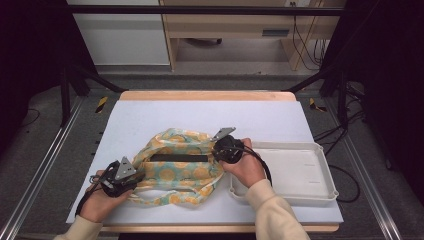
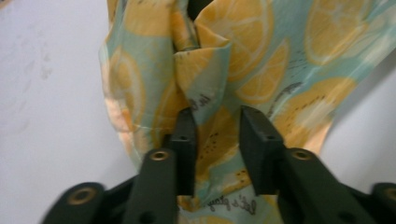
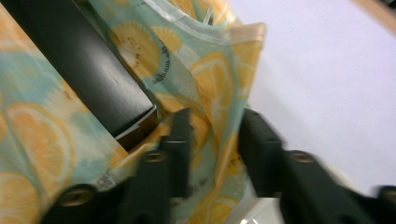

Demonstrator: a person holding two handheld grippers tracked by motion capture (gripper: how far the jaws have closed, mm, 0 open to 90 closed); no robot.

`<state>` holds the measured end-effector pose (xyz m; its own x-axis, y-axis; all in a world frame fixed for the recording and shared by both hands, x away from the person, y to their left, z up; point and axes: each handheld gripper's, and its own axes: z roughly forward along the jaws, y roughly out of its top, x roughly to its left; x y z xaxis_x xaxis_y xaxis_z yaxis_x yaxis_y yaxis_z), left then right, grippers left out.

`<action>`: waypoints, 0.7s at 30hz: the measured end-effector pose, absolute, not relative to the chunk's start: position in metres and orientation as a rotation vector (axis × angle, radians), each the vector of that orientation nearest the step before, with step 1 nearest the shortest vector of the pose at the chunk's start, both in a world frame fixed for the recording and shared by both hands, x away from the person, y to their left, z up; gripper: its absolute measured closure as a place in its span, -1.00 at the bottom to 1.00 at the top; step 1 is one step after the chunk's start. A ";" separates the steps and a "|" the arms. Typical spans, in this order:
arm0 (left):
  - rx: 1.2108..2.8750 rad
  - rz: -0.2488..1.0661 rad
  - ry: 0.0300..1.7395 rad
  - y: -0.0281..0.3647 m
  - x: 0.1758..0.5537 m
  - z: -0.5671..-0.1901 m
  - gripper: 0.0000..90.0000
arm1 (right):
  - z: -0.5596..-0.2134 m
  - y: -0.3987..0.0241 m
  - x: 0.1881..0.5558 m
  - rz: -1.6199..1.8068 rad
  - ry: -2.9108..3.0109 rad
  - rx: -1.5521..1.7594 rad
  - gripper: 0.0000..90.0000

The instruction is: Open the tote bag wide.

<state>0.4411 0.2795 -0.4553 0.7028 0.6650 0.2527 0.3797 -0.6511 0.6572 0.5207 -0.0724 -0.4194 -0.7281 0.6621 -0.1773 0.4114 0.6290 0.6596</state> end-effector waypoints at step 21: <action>2.142 0.707 0.786 0.266 0.463 -0.401 0.08 | -0.406 -0.004 0.486 1.092 2.577 0.529 0.02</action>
<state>0.4627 0.2664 -0.4010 0.6615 0.7125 0.2340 0.3080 -0.5426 0.7815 0.4856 -0.0039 -0.4059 -0.8898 0.4396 -0.1222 0.2180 0.6450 0.7325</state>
